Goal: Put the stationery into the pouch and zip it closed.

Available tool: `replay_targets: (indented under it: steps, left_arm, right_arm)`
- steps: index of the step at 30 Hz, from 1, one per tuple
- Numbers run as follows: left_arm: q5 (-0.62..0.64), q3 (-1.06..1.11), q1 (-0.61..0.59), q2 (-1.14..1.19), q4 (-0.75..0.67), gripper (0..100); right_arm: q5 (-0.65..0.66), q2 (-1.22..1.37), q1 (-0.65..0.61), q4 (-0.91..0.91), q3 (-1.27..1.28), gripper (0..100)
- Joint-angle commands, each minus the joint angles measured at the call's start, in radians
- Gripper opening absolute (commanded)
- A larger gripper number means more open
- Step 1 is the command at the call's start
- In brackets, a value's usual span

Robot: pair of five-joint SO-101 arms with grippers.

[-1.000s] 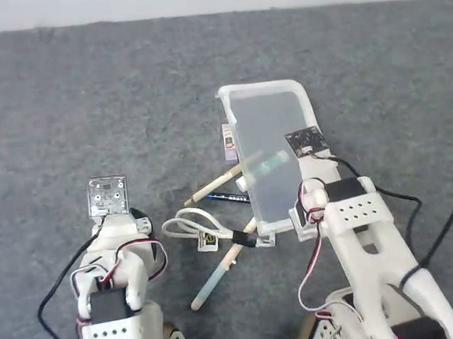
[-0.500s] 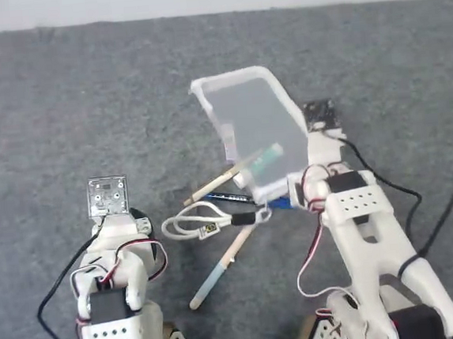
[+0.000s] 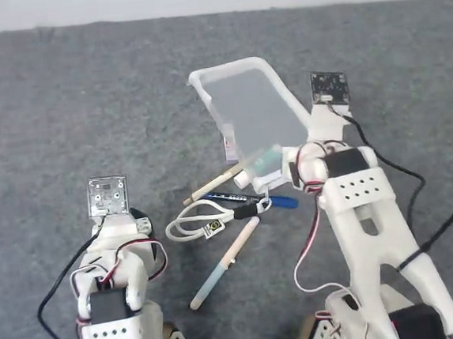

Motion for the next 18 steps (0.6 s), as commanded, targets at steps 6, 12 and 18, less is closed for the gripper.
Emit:
replay_targets:
  steps: [6, 12, 18]
  left_arm:
    - [-0.009, -0.058, -0.006, 0.006, -0.031, 1]
    - [-0.009, -0.035, -0.006, 0.006, -0.055, 1]
    - [-0.009, -0.004, -0.006, 0.006, -0.100, 1]
  right_arm:
    - [-0.207, -0.005, -0.271, 0.082, -0.098, 2.7]
    - [-0.302, 0.042, -0.384, 0.084, -0.098, 15.8]
    - [-0.305, 0.219, -0.386, 0.039, -0.130, 15.7]
